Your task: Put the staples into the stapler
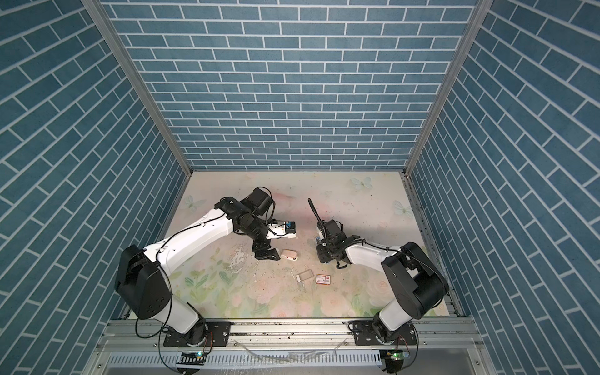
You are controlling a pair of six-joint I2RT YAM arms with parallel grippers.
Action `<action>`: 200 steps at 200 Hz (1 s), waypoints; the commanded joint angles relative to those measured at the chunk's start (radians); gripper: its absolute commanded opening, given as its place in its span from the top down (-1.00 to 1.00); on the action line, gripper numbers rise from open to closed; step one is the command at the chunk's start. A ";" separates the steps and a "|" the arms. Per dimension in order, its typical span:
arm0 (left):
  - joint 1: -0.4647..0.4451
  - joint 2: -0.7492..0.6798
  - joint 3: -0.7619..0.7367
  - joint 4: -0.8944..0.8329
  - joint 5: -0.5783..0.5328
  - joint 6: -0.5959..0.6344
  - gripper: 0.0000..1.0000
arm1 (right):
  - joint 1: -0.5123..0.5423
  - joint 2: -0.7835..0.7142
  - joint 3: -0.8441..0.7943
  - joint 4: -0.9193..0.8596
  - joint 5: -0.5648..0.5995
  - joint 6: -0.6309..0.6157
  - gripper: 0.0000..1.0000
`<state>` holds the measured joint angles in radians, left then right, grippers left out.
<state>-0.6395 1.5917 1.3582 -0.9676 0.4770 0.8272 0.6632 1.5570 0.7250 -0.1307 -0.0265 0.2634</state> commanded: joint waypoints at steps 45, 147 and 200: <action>0.007 0.004 0.014 -0.033 0.012 0.016 -0.79 | 0.006 -0.203 -0.014 -0.047 -0.014 0.014 0.18; 0.008 0.034 0.037 -0.026 0.029 0.014 -0.79 | 0.035 -0.286 -0.143 0.084 -0.219 0.264 0.50; 0.008 0.045 0.053 -0.028 0.032 0.014 -0.79 | 0.038 -0.194 -0.149 0.069 -0.216 0.286 0.55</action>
<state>-0.6392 1.6211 1.3838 -0.9741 0.4919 0.8345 0.6956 1.3281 0.5877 -0.0605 -0.2420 0.5114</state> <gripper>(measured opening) 0.897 0.236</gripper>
